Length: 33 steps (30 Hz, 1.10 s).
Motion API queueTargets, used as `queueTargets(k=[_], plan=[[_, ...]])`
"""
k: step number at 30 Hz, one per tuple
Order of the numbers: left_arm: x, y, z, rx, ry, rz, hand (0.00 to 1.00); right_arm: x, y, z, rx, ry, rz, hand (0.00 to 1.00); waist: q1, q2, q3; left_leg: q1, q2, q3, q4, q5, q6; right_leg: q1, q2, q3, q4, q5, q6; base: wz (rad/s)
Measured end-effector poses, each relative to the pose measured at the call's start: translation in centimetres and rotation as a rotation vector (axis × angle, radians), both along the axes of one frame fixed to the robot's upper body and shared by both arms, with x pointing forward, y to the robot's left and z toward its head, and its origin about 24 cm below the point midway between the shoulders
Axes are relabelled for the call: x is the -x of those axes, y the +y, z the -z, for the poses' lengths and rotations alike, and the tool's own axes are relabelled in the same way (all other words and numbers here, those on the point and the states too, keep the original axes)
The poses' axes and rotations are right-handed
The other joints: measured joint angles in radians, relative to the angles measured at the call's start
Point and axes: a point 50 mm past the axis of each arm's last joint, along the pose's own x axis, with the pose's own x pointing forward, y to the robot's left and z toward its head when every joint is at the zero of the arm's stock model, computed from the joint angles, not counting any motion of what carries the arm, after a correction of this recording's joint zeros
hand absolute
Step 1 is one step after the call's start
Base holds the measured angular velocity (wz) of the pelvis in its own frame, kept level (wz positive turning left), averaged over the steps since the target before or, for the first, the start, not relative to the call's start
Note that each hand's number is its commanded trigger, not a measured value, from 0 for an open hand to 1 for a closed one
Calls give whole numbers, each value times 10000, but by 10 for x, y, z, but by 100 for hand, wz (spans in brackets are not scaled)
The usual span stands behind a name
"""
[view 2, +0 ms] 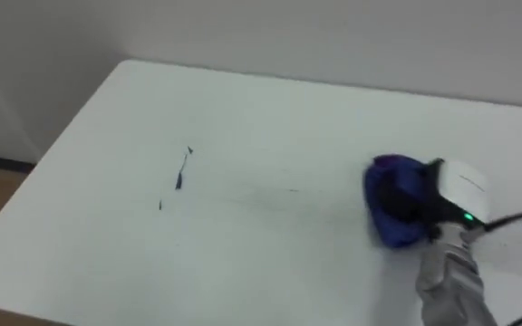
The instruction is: Wipe table
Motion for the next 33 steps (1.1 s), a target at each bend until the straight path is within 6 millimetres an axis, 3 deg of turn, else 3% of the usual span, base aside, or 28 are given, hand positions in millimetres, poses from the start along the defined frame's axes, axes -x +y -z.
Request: queueTargets(k=[1, 3, 6, 9, 12, 13, 16, 18, 20, 23, 26, 30, 31, 33], plan=[[-3, -3, 1, 15, 53, 196, 0, -10, 17, -4, -84, -52, -606, 100, 82, -67, 49, -20, -26, -90, -3, 0, 1, 60, -5, -76, -93, 20, 32, 15], [-5, -6, 1, 54, 93, 301, 0, -20, 25, -10, -124, -201, -1095, 100, 204, -203, 107, -66, -81, -364, -10, 4, 10, 107, -46, -286, -139, 33, 54, 37], [4, -5, 0, -20, 215, 227, 0, -24, 17, -5, -288, 9, -684, 100, 321, -225, 137, -67, -153, -831, -52, 3, 16, 363, -103, -798, -190, 40, 55, 43], [28, 1, -1, -99, 662, -204, 0, -11, -8, 4, -756, -131, 377, 100, -47, -131, 144, -46, -335, -1277, -78, 9, 29, 757, -204, -1147, -356, 38, 61, 53], [49, 13, -5, -341, 932, -1025, 0, 19, -40, 20, -1058, -263, 1868, 100, -434, -32, 95, 144, -472, -1432, -192, 2, 60, 1152, -258, -1143, -653, 100, 167, 23], [55, 18, -7, -494, 982, -1321, 0, 31, -51, 25, -1134, -326, 2366, 100, -656, -2, 31, 205, -503, -1486, -254, 6, 70, 1213, -278, -1167, -646, 101, 168, 14], [56, 26, -11, -702, 794, -1456, 0, 63, -79, 31, -803, -319, 3255, 100, -904, 67, -75, 531, -639, -1479, -439, 42, 143, 1488, -406, -1308, -653, 113, 192, 5], [50, 29, -13, -795, 505, -1316, 0, 74, -87, 35, -860, -170, 3711, 100, -1059, 146, -141, 760, -650, -1478, -516, 0, 216, 1683, -413, -1323, -634, 134, 225, -2], [39, 29, -14, -830, 129, -1188, 0, 73, -86, 35, -974, -208, 3780, 100, -1060, 157, -143, 878, -649, -1466, -573, -2, 219, 1749, -415, -1340, -646, 136, 229, -10], [14, 19, -11, -695, -430, -617, 0, 65, -78, 35, -958, -104, 3724, 100, -955, 179, -125, 952, -644, -1432, -575, 1, 222, 1732, -404, -1265, -670, 136, 231, -17], [-1, 4, -7, -392, -649, -244, 0, 42, -58, 30, -879, 73, 3263, 100, -452, 213, -94, 902, -608, -1342, -633, 1, 221, 1433, -365, -1099, -673, 129, 267, -57], [-7, -12, 0, -138, -354, 439, 0, 10, 0, 14, -855, 241, 721, 100, 115, 165, -39, 836, -593, -1291, -668, 43, 246, 1066, -303, -764, -625, 213, 291, -29], [-6, -14, 0, -127, -207, 529, 0, 3, 25, 14, -1099, 371, -86, 100, 252, 134, -10, 834, -592, -1317, -713, 40, 244, 1002, -278, -678, -628, 231, 282, -18], [-4, -14, 1, -99, -72, 476, 0, -1, 49, 12, -1329, 462, -972, 100, 480, 57, 82, 754, -599, -1382, -700, 38, 247, 974, -262, -613, -639, 252, 282, 9]])
